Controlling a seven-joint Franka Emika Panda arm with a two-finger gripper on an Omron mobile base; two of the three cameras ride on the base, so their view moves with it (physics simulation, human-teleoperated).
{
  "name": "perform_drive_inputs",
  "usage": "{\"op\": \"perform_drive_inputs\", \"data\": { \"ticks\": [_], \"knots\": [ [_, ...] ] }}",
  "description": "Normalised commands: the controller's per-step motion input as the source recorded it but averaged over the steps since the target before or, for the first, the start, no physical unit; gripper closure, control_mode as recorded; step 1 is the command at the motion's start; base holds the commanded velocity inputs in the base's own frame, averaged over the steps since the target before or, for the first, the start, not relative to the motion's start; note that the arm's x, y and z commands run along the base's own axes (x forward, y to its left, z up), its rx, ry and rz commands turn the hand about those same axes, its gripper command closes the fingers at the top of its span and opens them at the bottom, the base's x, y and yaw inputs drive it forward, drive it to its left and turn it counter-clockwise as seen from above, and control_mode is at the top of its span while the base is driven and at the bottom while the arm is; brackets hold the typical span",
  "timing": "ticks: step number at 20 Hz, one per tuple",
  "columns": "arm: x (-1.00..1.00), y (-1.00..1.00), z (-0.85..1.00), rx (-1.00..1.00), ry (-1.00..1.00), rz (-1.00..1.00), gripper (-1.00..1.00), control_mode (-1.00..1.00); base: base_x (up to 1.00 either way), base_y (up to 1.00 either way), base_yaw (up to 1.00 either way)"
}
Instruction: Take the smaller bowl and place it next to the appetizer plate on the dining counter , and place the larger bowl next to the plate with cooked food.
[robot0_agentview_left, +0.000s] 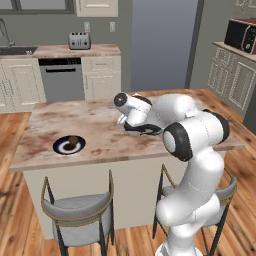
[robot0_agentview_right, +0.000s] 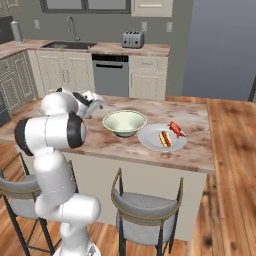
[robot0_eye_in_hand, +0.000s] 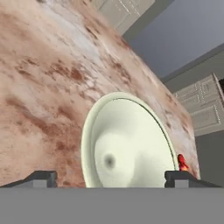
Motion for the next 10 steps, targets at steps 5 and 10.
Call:
{"op": "perform_drive_inputs", "data": {
  "ticks": [5, 10],
  "knots": [
    [-0.90, 0.26, 1.00, 0.17, 0.00, 0.00, -1.00, -1.00, 0.00, 0.00, 0.00],
    [-0.85, 0.10, 1.00, 0.33, 0.05, 0.00, -1.00, -1.00, 0.00, 0.00, 0.00]
  ]
}}
